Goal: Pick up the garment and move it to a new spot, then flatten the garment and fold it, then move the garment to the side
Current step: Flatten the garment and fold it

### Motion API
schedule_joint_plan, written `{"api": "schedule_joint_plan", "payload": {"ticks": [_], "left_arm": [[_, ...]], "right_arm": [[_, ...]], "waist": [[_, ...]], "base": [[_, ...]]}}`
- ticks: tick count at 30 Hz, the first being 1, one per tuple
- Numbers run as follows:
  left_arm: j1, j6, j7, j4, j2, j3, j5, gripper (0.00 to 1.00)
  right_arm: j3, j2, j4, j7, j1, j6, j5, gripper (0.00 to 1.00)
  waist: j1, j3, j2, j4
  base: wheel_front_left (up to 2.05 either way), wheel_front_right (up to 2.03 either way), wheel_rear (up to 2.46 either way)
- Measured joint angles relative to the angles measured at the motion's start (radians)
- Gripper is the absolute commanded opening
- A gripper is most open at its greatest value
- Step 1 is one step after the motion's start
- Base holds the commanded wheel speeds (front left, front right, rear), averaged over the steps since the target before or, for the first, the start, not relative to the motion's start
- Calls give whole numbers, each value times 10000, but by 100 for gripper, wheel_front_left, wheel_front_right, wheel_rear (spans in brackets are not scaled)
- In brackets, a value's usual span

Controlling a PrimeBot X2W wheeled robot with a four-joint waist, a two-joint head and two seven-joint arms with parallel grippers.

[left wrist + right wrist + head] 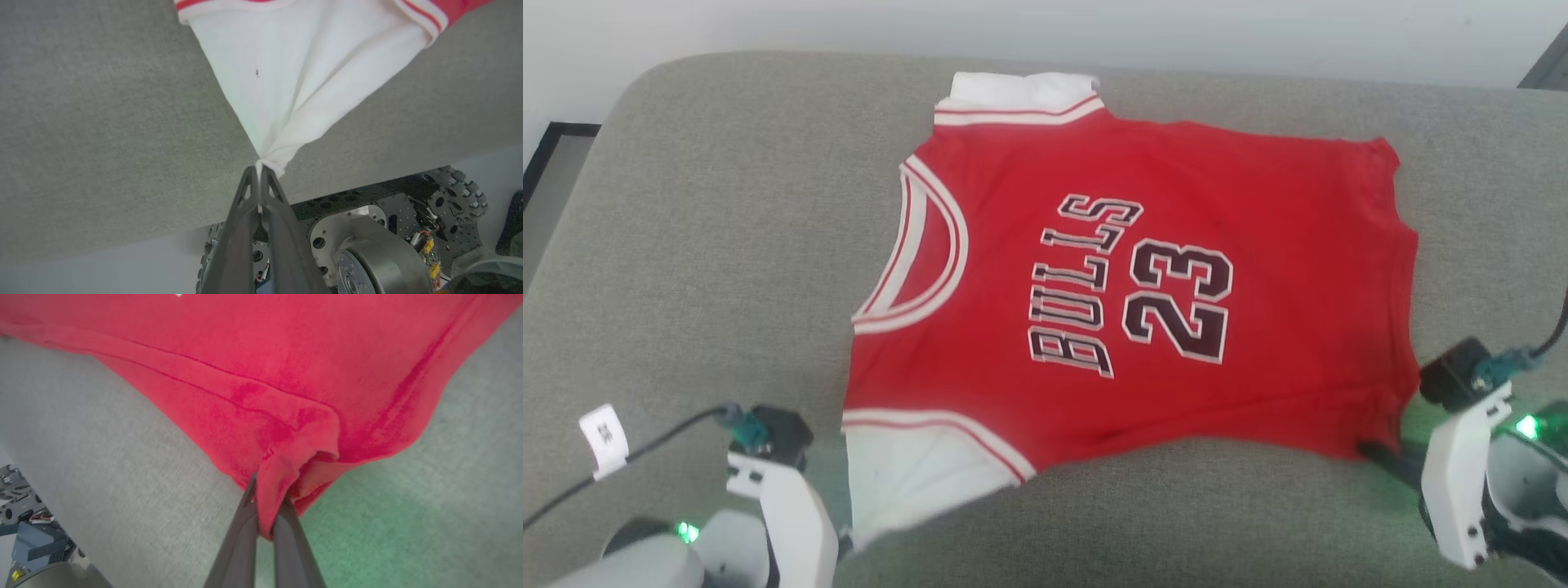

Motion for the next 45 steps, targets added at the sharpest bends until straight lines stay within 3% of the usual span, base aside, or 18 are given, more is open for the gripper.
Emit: {"api": "schedule_joint_plan", "payload": {"ticks": [5,8,14,17,22,30,31,36,40,45], "left_arm": [[523,897,453,-1197,543,-215,-320,0],[548,1160,430,-1674,752,-157,-228,0],[-164,1296,134,-1912,1131,267,472,0],[-932,1026,157,-1850,1287,426,1101,0],[-2366,142,408,-959,1047,654,1852,0],[-4450,-1760,420,2163,-548,575,2890,0],[-4828,-2234,328,3043,-986,487,3035,0],[-5523,-3250,-15,5095,-1956,230,3400,0],[-5704,-3969,-132,6688,-2673,31,3427,0],[-5740,-4660,-157,8276,-3486,-77,3099,0]], "right_arm": [[132,-604,-779,297,625,0,510,0],[79,-779,-1055,205,787,0,652,0],[-387,-761,-1074,-134,713,0,564,0],[-811,-556,-934,-211,430,0,322,0],[-1567,94,-435,-119,-210,0,-245,0],[-2600,1801,1243,362,-1569,0,-1557,0],[-2725,2242,1682,491,-1918,0,-1900,0],[-2775,3219,2752,949,-2488,0,-2487,0],[-2638,3753,3237,1206,-2777,0,-2673,0],[-2504,3977,3499,1329,-3107,-2,-2713,0]], "waist": [[0,49,0,-99],[0,86,0,-186],[0,63,0,-401],[0,31,0,-555],[0,67,0,-817],[0,509,0,-1090],[0,662,0,-1147],[0,1050,0,-1273],[0,1306,0,-1345],[0,1444,0,-1396]], "base": [[0,0,0],[0,0,0],[0,0,0],[0,0,0],[0,0,0],[0,0,0],[0,0,0],[0,0,0],[0,0,0],[0,0,0]]}}
